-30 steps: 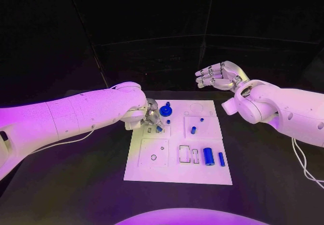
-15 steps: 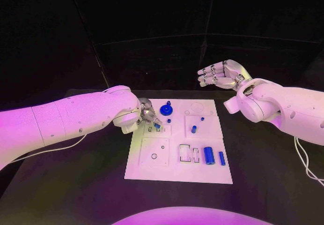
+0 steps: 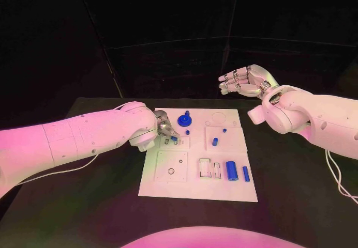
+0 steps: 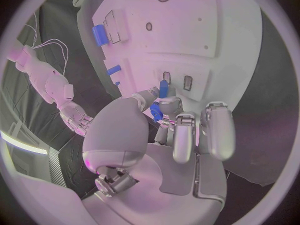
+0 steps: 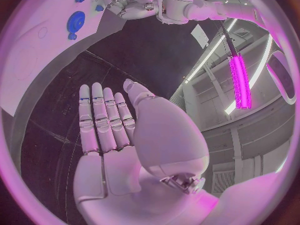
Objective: Assemble the parts on the task board
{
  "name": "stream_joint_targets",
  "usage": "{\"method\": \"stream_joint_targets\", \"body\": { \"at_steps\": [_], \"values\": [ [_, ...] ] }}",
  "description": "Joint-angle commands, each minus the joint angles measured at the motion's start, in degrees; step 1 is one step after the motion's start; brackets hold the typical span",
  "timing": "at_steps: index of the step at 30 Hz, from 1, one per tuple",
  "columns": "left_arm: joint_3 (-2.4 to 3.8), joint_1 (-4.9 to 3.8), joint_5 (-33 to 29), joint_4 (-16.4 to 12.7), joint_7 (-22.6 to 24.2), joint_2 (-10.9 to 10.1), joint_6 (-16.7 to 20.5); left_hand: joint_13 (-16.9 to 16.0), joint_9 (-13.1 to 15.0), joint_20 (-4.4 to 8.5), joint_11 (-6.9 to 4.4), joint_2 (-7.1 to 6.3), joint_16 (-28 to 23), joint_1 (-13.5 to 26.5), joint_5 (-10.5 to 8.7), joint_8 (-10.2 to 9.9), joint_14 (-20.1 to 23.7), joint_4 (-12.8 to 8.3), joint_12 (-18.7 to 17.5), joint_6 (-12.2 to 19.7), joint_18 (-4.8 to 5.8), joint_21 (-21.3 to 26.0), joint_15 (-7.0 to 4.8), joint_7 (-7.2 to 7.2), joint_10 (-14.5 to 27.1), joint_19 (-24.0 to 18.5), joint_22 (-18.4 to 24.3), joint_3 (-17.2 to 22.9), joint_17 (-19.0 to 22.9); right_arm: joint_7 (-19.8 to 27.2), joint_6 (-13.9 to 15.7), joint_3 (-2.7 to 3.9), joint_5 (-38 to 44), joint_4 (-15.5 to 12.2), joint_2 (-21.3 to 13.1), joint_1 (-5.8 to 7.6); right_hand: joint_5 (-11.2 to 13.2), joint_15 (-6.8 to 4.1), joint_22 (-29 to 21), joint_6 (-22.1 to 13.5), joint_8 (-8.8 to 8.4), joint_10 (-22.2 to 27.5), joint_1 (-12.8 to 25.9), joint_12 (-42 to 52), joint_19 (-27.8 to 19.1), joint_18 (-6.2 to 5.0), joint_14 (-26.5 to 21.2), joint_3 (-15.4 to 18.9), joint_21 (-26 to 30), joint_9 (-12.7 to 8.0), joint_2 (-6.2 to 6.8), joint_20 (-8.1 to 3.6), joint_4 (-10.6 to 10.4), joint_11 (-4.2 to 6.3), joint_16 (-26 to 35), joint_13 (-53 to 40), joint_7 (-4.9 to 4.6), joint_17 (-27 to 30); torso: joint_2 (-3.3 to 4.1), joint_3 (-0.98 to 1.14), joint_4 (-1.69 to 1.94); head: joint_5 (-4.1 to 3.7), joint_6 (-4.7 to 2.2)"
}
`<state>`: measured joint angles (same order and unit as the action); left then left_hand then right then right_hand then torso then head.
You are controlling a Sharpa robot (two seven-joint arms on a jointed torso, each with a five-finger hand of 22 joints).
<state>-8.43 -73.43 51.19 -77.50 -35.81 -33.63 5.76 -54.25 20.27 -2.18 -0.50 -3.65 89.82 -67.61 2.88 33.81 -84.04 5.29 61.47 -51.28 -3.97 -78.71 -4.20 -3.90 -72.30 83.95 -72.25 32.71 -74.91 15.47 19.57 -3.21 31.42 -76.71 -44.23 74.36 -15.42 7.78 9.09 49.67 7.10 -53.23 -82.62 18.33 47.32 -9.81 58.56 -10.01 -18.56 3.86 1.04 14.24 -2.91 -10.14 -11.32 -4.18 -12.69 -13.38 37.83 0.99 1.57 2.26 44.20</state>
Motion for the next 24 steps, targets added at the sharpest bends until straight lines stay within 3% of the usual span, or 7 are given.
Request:
{"method": "stream_joint_targets", "body": {
  "at_steps": [1,24],
  "values": [
    [-0.14,0.19,1.8,0.24,0.5,0.25,2.2,0.08,10.84,0.46,-0.36,0.07,0.18,0.59,0.22,0.42,-5.96,-7.55,0.23,0.17,0.39,0.06,-0.29,0.35,-0.83,0.37,-0.14,8.17,-15.09,0.55,-0.47,0.06,-0.17,0.0,0.04,0.13,-0.17,-0.05,-0.07,0.12,-0.25,-0.12,0.17,0.12,0.4,-0.59,0.38,-0.38,0.31,-0.06,0.32,-0.01,-0.12,-0.21,0.2,0.08,-1.33,0.07,0.04,0.01,0.02,0.0,0.14],
    [-0.71,0.45,1.95,0.28,-0.89,0.79,-1.24,0.43,11.51,0.56,-0.51,-0.19,0.18,1.5,0.21,1.15,-5.96,-7.38,0.05,0.18,0.45,-0.12,-0.4,0.55,-0.89,0.49,-0.49,8.92,-15.09,0.73,-0.93,0.05,-0.17,0.34,0.31,0.12,-0.18,-0.04,-0.09,0.12,-0.26,-0.1,0.2,0.12,0.41,-0.59,0.38,-0.41,0.34,-0.06,0.33,0.0,-0.12,-0.21,0.23,0.12,-1.34,0.09,0.01,0.04,0.02,-0.07,0.49]
  ]
}}
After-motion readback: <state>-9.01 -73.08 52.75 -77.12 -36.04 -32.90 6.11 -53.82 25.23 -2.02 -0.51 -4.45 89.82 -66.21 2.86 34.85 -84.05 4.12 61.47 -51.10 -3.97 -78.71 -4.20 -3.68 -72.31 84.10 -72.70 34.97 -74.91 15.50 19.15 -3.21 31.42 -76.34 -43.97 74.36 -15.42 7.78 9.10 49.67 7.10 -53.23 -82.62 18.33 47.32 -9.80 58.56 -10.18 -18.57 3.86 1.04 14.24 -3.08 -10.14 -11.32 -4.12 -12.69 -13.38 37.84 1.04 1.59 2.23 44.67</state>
